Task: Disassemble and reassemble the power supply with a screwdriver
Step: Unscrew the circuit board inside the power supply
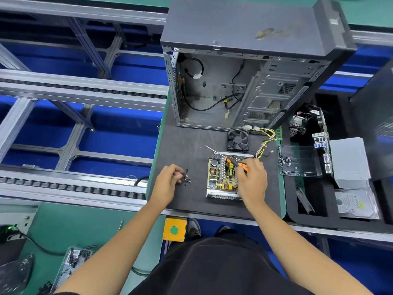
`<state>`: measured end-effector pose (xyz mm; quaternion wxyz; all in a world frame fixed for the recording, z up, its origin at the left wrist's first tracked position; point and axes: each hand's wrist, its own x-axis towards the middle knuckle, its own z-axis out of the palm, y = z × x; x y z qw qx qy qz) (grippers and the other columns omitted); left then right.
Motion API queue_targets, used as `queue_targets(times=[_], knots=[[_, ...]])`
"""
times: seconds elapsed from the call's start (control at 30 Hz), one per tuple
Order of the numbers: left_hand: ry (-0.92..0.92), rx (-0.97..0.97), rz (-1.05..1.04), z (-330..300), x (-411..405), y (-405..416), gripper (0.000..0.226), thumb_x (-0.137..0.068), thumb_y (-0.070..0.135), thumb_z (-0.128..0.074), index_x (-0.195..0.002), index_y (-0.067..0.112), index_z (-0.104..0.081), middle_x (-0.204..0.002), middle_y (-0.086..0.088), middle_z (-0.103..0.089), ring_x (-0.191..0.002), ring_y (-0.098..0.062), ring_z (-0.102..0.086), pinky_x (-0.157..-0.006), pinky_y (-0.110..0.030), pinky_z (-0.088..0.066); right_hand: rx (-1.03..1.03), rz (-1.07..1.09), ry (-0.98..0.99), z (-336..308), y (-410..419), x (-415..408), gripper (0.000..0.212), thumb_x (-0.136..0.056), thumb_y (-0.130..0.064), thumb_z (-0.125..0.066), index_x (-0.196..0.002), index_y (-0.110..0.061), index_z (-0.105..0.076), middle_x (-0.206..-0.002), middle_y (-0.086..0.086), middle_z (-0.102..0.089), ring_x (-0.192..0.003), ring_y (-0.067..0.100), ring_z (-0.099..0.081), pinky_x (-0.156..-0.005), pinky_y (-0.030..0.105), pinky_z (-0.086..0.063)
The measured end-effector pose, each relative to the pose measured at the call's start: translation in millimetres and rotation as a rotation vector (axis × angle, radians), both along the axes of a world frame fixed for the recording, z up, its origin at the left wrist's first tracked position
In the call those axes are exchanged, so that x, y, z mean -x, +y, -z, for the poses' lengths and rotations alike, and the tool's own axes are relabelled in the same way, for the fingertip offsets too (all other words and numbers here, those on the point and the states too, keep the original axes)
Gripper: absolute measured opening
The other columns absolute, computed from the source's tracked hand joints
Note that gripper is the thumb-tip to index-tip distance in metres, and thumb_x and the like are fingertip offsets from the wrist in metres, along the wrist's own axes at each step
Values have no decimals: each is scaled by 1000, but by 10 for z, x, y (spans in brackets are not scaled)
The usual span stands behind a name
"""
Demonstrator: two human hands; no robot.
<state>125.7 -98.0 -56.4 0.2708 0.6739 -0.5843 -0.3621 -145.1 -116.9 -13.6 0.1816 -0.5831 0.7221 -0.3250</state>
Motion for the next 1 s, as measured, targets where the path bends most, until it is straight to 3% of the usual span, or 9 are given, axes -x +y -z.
queue_targets(times=[0.17,0.3,0.47,0.6,0.8,1.0], knots=[[237,-38,-47,-172,189,-293,11,-103,13,-54,-93,14,-59,-94,-7,-63,-76,-3,-67,-72,-15,-48,-38,-55,44,-8,64,-5,26,-81,-27,-44,-94,-28,-66,-72,-17,-55,-69,22,-52,-60,30,-31],[485,-84,-52,-228,349,-483,4,-100,4,-59,-98,6,-61,-90,-8,-67,-77,-7,-69,-69,-18,-51,-37,-98,82,-5,79,12,27,-77,-28,-44,-91,-29,-66,-80,-16,-62,-73,20,-49,-59,29,-29],[535,-115,65,-183,359,-518,13,-96,6,-65,-96,19,-67,-89,-2,-71,-83,-10,-70,-77,-21,-53,-45,-55,81,-4,74,-6,24,-76,-24,-44,-86,-28,-65,-76,-15,-60,-73,18,-45,-58,22,-29],[516,-153,78,-156,269,-506,20,-98,7,-63,-94,26,-70,-86,4,-72,-92,-19,-75,-80,-24,-52,-65,7,47,-21,62,-7,24,-75,-21,-47,-85,-26,-68,-67,-17,-54,-71,24,-51,-55,25,-28],[447,-180,141,-165,268,-514,28,-97,10,-65,-92,37,-72,-93,2,-74,-94,-15,-75,-87,-28,-54,-62,-11,82,-60,61,-16,22,-76,-22,-48,-84,-23,-68,-69,-14,-56,-71,24,-51,-54,27,-27],[394,-191,175,-188,250,-500,26,-98,14,-64,-93,39,-70,-94,8,-75,-94,-9,-74,-84,-21,-51,-48,-13,87,-64,65,-27,20,-76,-20,-49,-83,-23,-68,-71,-14,-58,-72,20,-47,-55,26,-29]])
